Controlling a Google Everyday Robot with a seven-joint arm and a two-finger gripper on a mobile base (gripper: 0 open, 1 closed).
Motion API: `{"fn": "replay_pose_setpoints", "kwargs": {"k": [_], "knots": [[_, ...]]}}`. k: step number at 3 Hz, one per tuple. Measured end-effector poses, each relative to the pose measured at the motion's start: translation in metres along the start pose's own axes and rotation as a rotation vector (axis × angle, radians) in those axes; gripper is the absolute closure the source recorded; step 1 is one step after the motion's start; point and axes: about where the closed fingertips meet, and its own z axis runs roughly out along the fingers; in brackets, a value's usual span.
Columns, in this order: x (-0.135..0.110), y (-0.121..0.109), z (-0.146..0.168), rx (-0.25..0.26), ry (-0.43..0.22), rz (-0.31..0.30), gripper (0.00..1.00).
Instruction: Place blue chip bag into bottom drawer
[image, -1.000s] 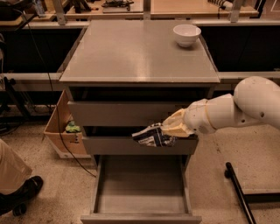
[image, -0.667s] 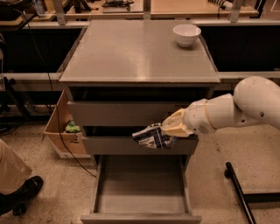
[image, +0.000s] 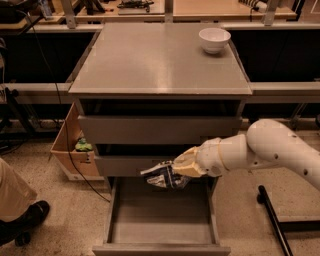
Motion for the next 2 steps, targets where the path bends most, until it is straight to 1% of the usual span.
{"fn": "replay_pose_setpoints", "kwargs": {"k": [1, 2], "knots": [[0.035, 0.016, 0.069, -0.053, -0.036, 0.025, 1.0], [0.072, 0.026, 0.137, -0.093, -0.05, 0.057, 1.0]]}}
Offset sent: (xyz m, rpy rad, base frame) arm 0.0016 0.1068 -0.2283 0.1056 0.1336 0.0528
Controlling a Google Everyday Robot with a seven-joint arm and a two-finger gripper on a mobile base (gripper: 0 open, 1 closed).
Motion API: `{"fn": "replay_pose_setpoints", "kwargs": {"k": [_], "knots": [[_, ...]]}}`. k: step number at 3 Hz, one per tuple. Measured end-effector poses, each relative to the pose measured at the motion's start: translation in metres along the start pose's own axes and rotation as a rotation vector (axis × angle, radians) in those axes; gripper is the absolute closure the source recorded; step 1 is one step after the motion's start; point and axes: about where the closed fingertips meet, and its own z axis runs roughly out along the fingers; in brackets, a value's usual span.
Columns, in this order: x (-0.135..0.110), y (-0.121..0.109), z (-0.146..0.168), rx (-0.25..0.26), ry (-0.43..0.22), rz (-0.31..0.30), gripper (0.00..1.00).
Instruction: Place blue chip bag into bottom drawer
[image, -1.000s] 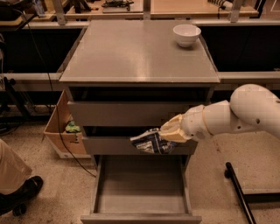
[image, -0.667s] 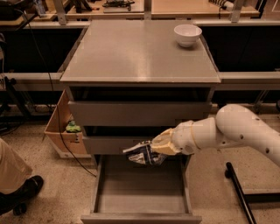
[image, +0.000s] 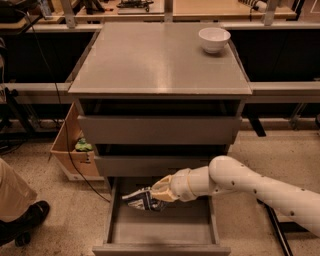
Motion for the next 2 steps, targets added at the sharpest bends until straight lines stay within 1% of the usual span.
{"fn": "replay_pose_setpoints", "kwargs": {"k": [1, 2], "knots": [[0.0402, 0.0058, 0.063, -0.048, -0.003, 0.036, 1.0], [0.0402, 0.0058, 0.063, -0.048, -0.003, 0.036, 1.0]]}}
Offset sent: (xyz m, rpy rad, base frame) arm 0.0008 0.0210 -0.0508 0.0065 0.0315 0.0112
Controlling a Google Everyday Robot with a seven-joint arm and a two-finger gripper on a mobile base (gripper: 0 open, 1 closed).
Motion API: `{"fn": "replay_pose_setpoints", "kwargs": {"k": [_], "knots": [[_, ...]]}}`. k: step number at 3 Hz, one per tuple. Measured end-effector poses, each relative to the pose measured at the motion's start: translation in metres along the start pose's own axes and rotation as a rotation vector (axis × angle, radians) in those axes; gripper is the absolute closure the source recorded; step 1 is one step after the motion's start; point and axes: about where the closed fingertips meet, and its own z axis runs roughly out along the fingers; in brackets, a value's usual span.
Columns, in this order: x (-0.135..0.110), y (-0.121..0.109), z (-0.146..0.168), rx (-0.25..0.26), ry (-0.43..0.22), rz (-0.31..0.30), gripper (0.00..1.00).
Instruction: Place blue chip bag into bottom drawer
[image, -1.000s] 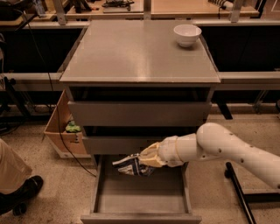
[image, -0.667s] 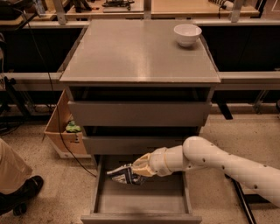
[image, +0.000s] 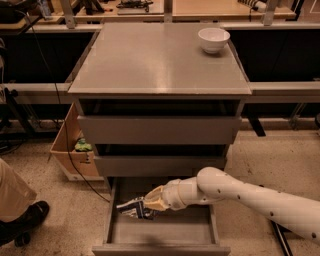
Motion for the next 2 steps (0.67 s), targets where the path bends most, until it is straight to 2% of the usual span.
{"fn": "replay_pose_setpoints", "kwargs": {"k": [2], "knots": [[0.044, -0.085, 0.087, 0.052, 0.025, 0.027, 1.0]]}}
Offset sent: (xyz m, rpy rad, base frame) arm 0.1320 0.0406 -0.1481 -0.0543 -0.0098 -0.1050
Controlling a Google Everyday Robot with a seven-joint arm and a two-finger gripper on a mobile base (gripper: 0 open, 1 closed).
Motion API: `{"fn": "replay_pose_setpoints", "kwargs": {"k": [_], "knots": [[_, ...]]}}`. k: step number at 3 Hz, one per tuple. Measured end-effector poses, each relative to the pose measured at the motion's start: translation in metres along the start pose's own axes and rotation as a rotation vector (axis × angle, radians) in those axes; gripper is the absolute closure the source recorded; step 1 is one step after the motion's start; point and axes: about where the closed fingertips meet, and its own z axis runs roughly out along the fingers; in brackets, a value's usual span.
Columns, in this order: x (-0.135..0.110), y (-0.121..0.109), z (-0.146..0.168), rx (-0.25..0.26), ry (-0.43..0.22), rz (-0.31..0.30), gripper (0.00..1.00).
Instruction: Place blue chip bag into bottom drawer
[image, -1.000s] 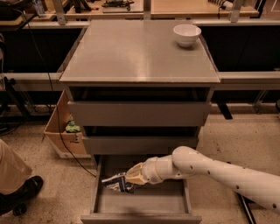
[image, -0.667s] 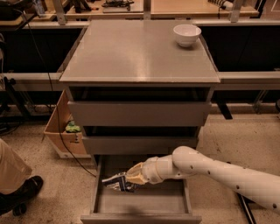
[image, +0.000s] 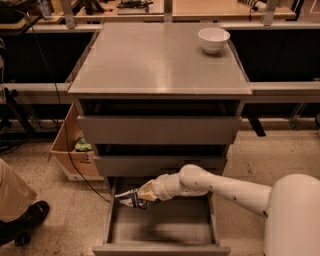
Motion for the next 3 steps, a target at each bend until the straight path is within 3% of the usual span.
{"fn": "replay_pose_setpoints", "kwargs": {"k": [1, 3], "knots": [[0.027, -0.027, 0.034, 0.032, 0.029, 0.009, 1.0], [0.091, -0.048, 0.089, 0.028, 0.029, -0.018, 1.0]]}}
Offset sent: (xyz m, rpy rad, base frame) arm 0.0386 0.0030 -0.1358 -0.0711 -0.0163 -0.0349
